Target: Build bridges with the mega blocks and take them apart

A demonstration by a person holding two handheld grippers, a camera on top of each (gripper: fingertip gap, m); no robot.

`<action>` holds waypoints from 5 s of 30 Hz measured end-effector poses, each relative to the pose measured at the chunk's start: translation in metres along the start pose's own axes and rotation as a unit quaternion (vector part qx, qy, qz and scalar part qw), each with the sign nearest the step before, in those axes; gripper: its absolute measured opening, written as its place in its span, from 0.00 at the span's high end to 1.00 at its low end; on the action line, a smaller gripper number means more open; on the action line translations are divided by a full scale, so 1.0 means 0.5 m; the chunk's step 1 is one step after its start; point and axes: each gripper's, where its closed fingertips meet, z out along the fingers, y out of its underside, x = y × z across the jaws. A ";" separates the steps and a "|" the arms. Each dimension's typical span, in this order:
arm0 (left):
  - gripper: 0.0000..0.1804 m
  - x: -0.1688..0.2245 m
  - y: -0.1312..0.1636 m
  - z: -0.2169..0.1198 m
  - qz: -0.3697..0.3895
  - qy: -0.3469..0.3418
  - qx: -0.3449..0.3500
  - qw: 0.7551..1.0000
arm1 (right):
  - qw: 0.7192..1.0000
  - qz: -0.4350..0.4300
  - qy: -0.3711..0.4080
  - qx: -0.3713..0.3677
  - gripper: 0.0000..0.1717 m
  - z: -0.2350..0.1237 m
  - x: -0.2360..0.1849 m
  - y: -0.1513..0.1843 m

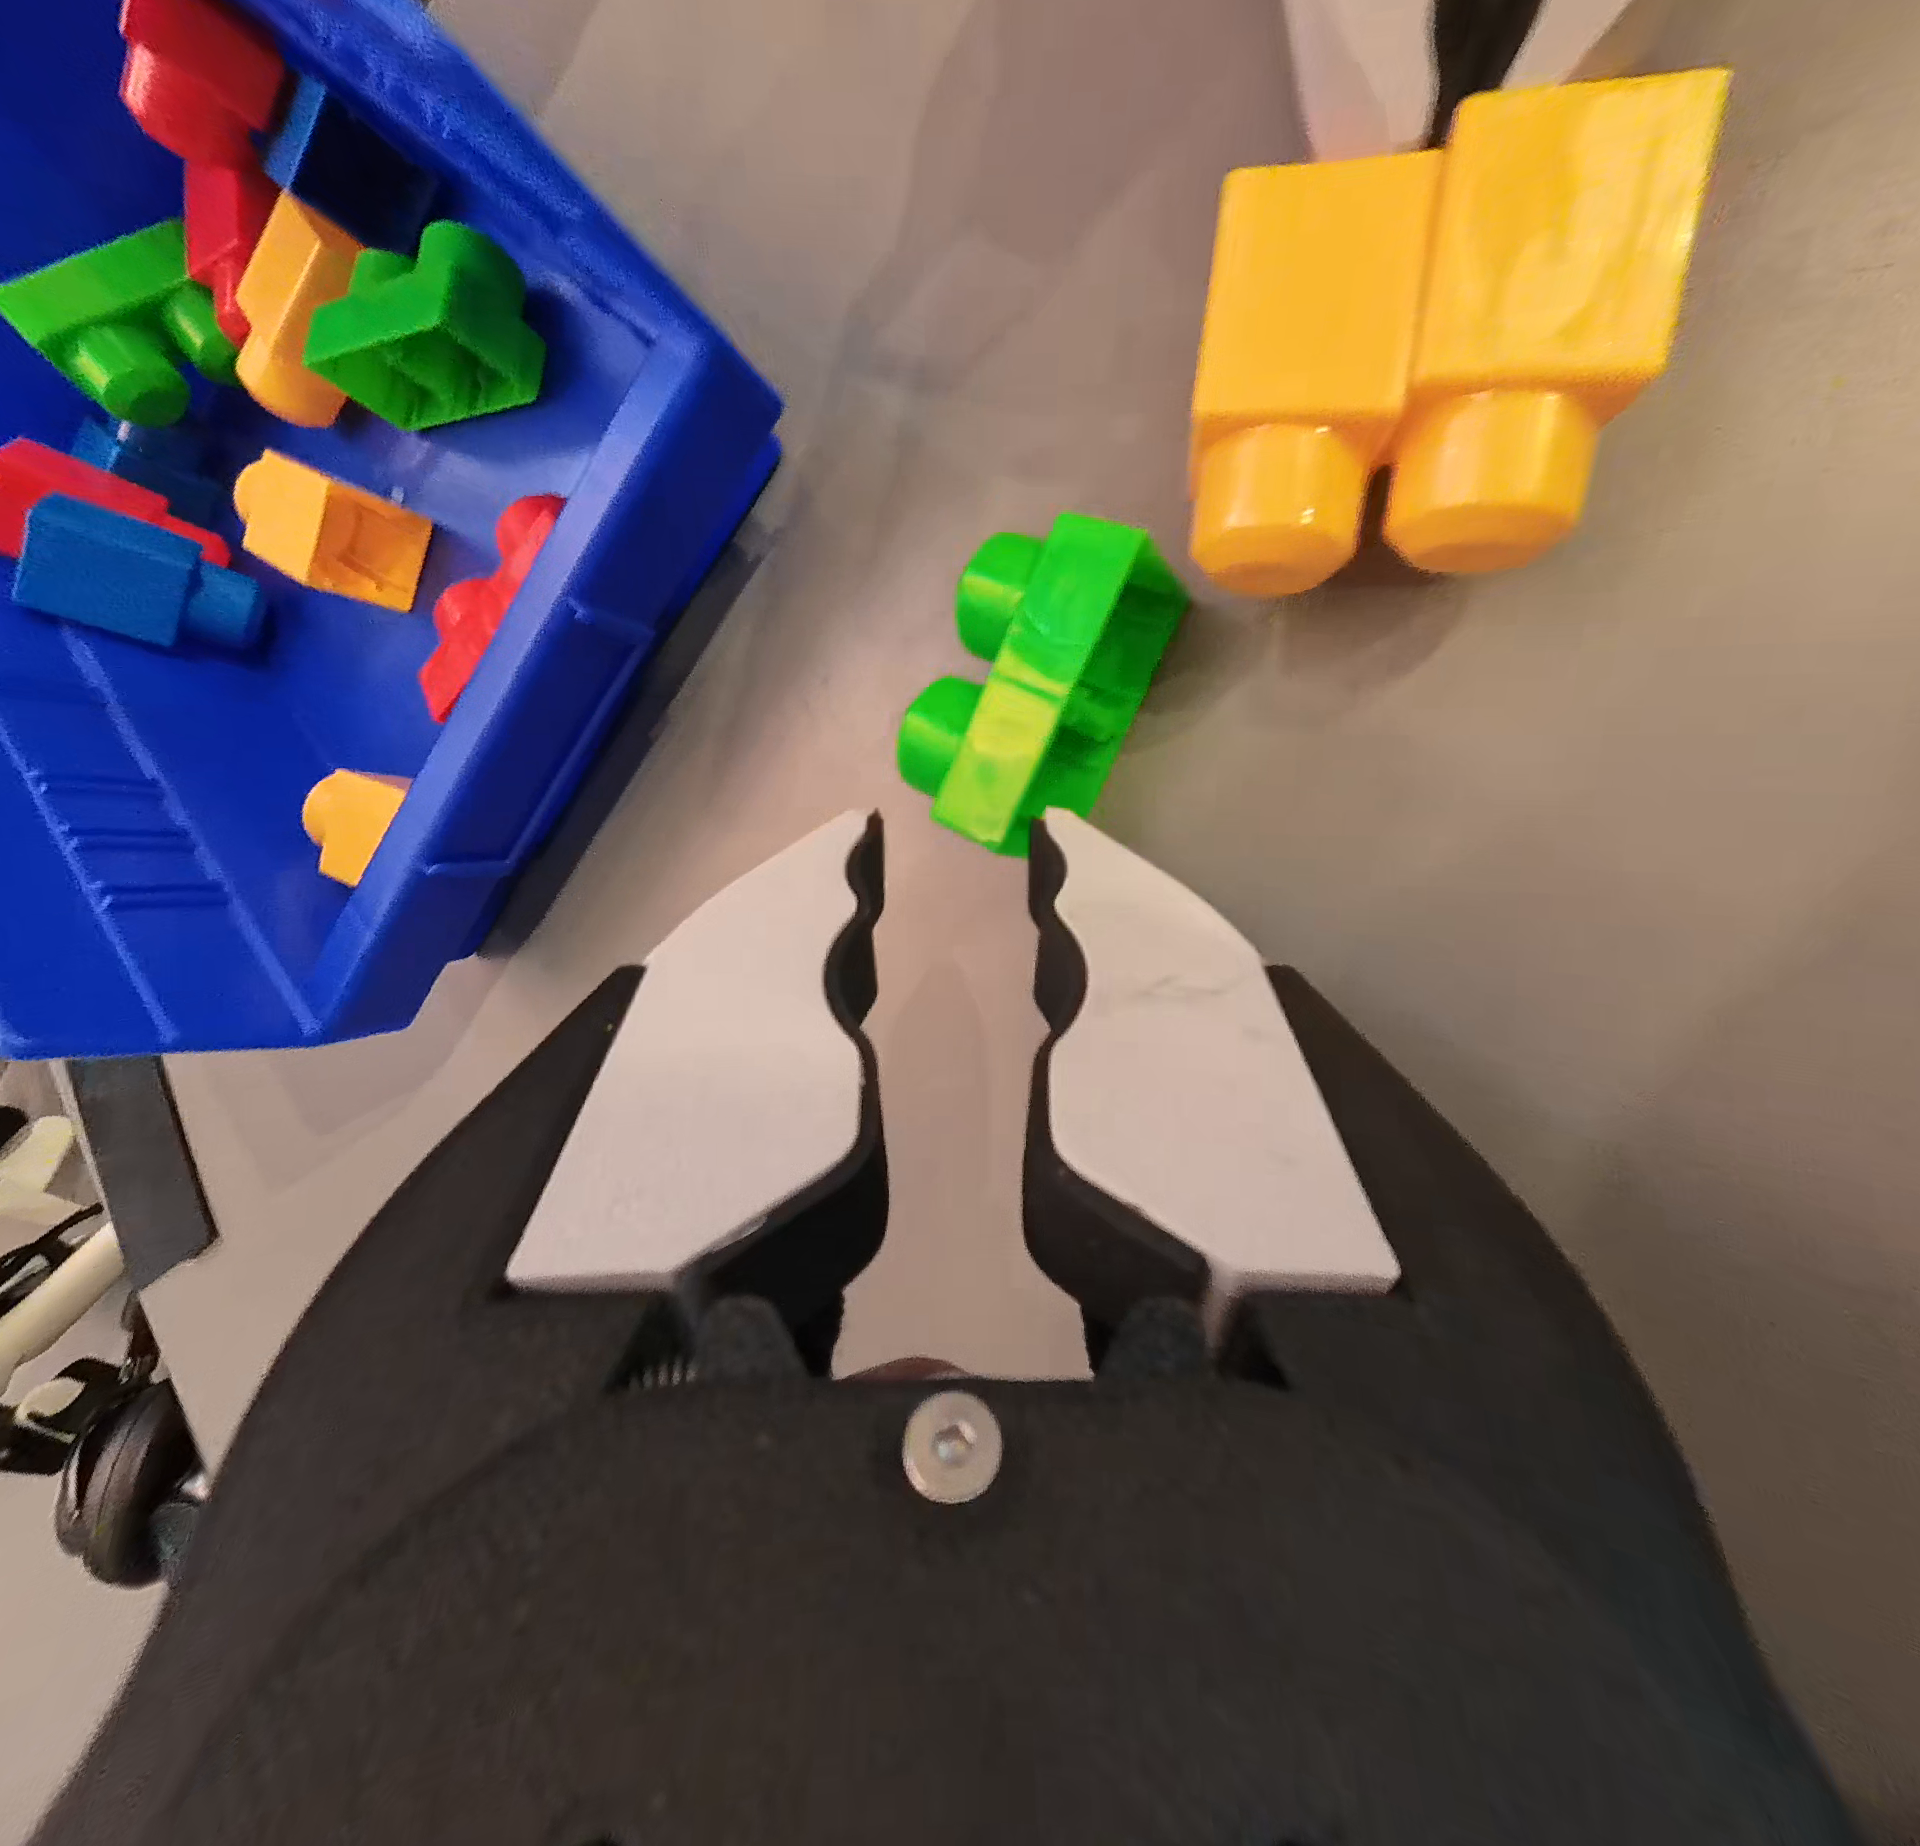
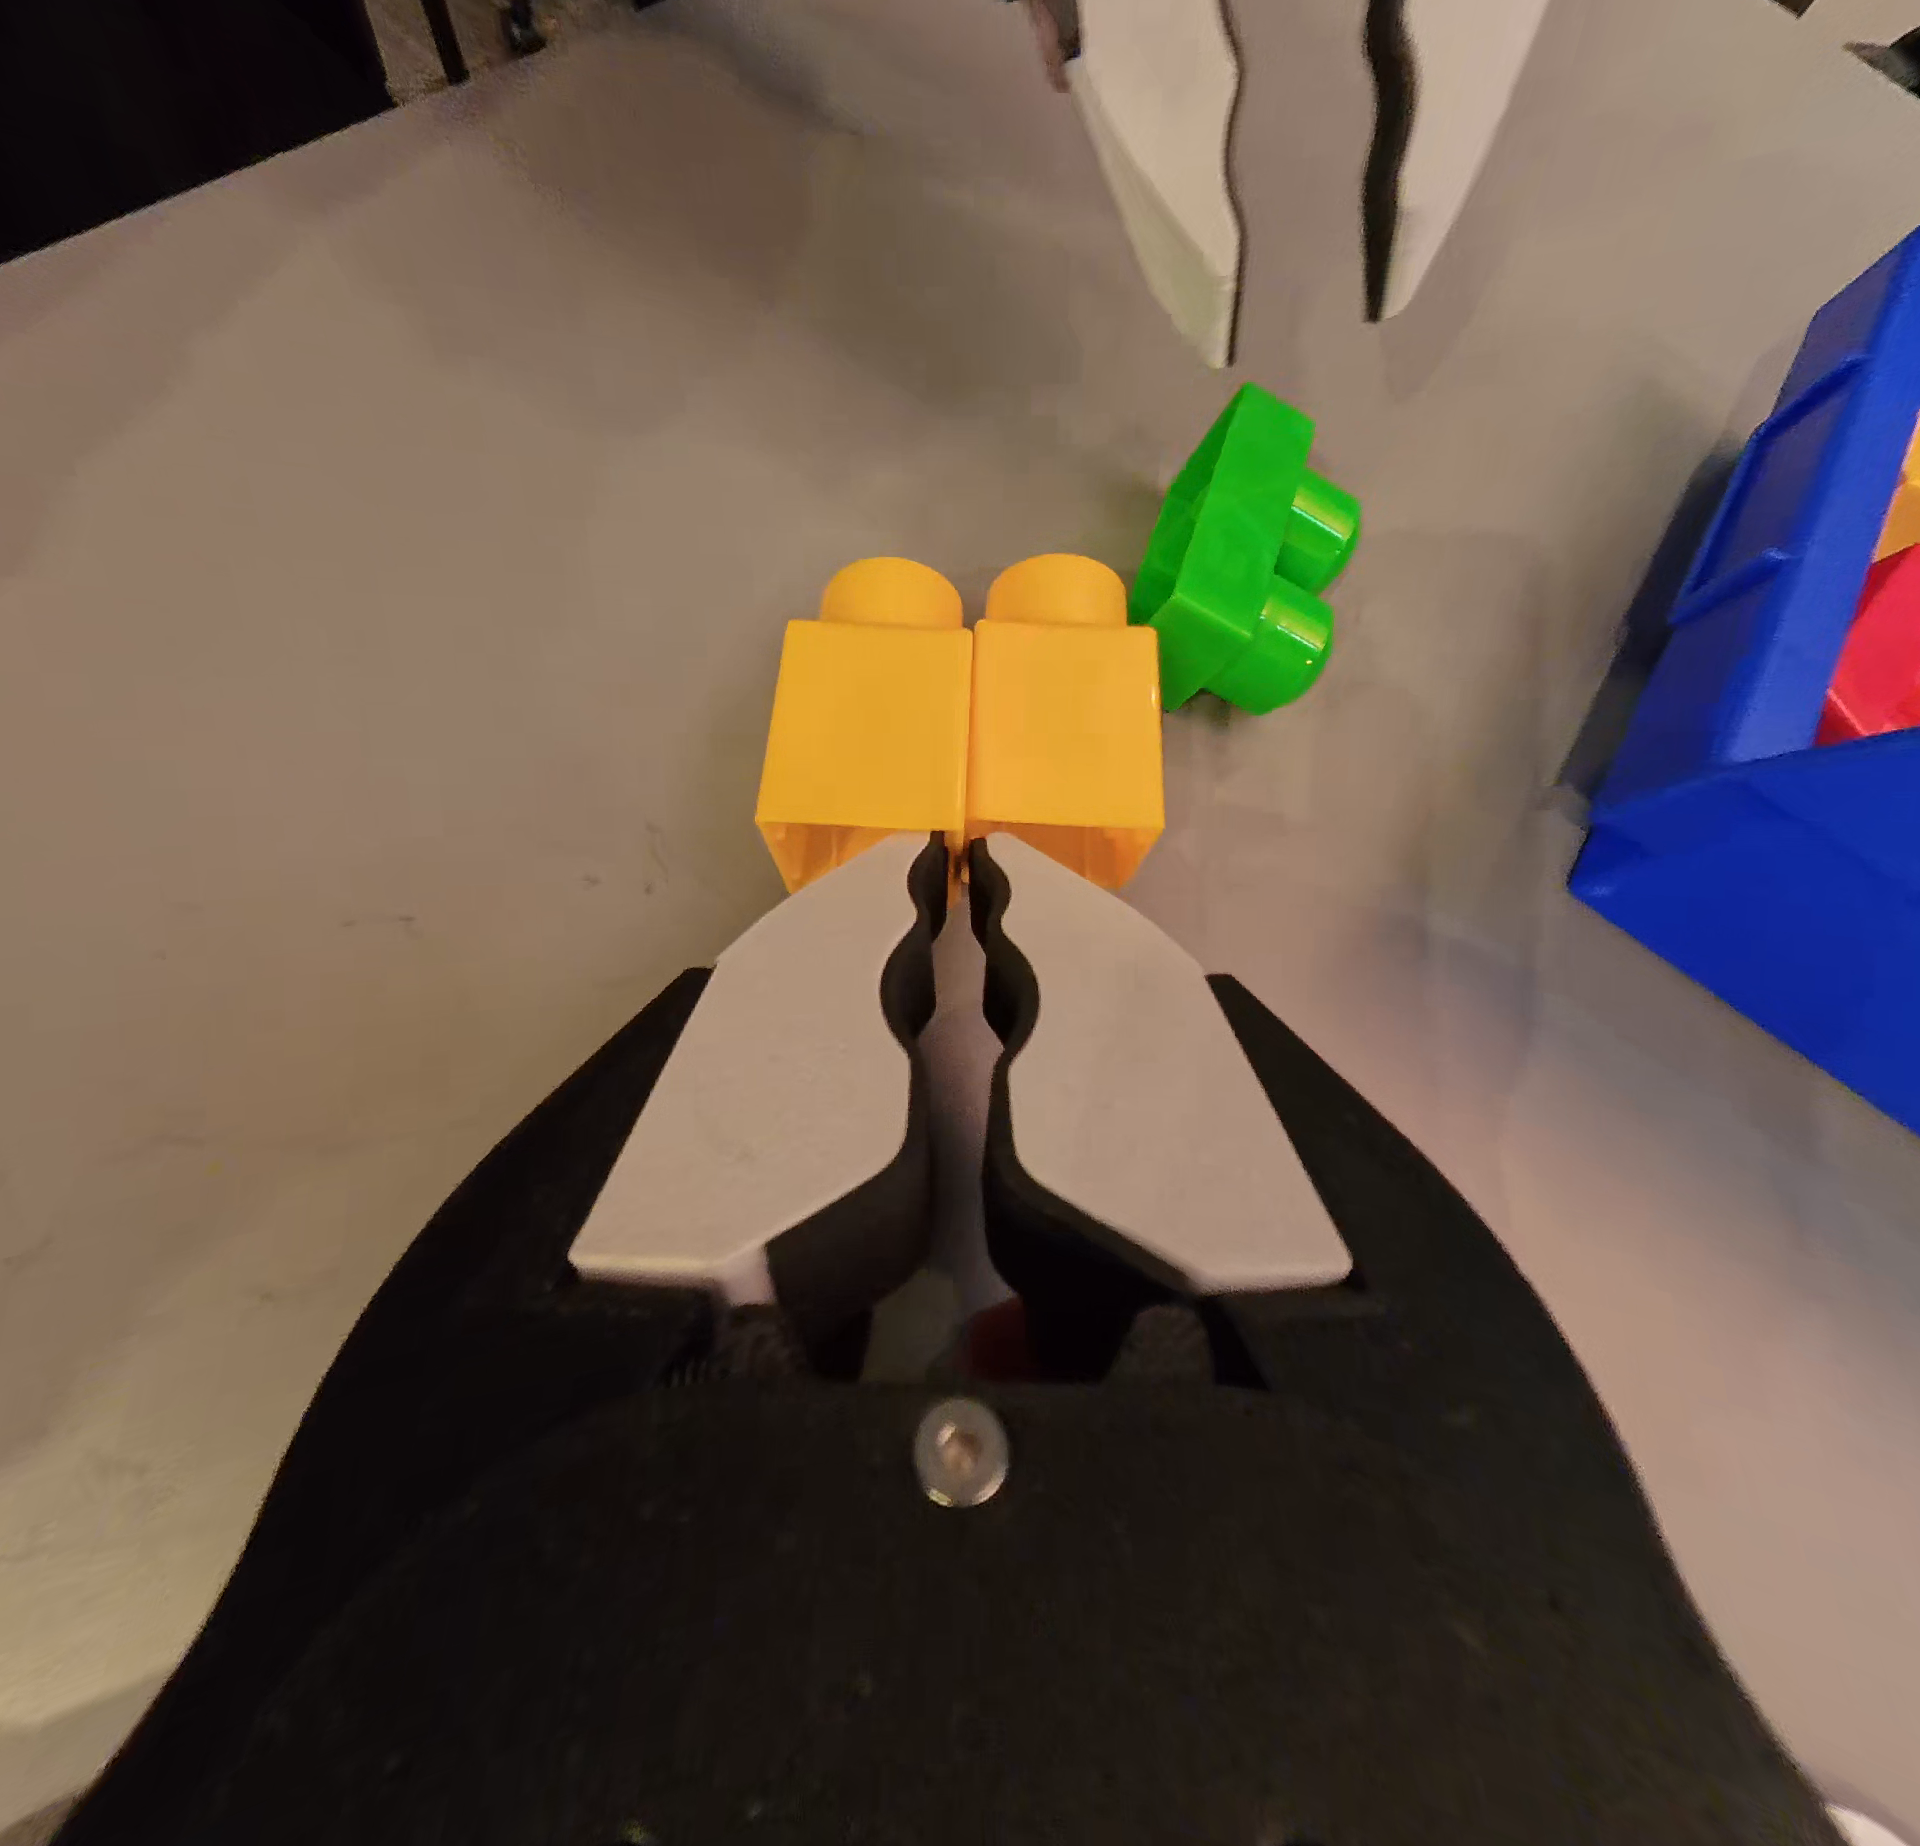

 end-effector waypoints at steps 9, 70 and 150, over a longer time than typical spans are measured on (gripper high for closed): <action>0.68 0.079 -0.110 -0.049 -0.049 0.101 0.165 0.980 | 0.994 -0.013 0.043 0.099 0.98 -0.091 -0.004 -0.086; 0.70 0.084 -0.232 -0.107 -0.190 0.215 0.414 0.864 | 0.970 -0.068 0.164 0.164 0.98 -0.124 0.005 -0.186; 0.62 0.065 -0.423 -0.143 0.149 0.091 0.296 0.939 | 0.936 -0.085 0.291 0.181 0.98 -0.344 -0.028 -0.220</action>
